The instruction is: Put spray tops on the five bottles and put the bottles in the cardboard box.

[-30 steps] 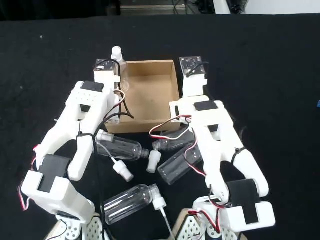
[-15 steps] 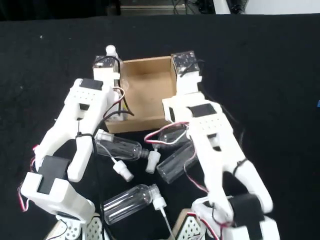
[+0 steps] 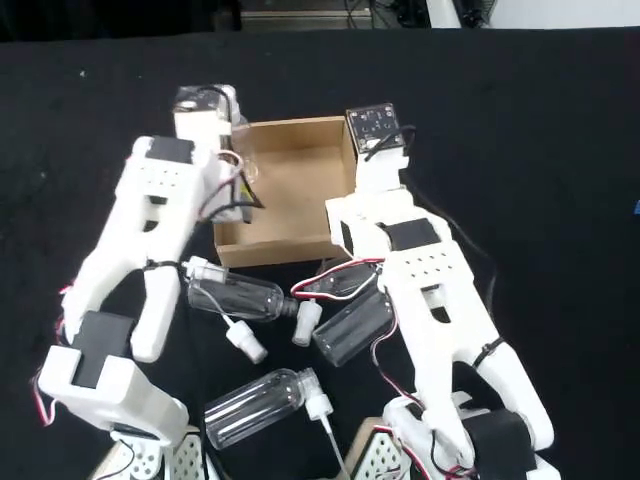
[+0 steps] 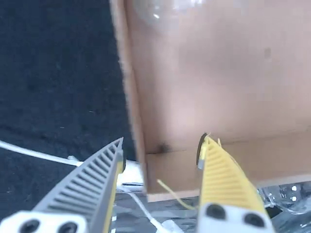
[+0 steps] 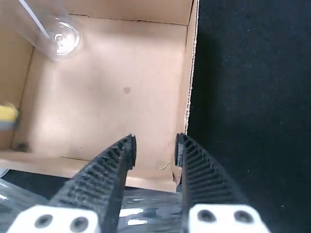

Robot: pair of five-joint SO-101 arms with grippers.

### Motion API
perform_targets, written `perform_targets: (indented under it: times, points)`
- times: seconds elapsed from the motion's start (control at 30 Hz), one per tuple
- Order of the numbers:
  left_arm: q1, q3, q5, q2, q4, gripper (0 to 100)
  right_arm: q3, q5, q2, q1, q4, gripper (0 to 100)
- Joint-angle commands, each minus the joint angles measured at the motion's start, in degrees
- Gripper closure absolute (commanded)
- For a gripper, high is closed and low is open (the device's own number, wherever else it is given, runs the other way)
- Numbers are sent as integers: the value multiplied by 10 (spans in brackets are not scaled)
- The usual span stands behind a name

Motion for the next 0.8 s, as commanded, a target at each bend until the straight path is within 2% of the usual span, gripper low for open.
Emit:
perform_targets:
  times: [0.0,0.23,0.4,0.6,0.7,0.77]
  points:
    - [-44,-57,1,-36,26,770,-9,0,-40,18,-4,979]
    - [-58,-92,2,-36,28,770,1,-1,-95,20,-8,987]
    - [-80,-156,-1,-36,105,788,27,-1,-148,4,-14,987]
    - [-193,-171,-1,-36,128,968,65,-1,-124,-56,-120,988]
    - [-242,-125,3,-36,118,970,80,0,-77,-104,-199,988]
    - [-265,-79,4,-36,84,970,76,0,-38,-127,-242,988]
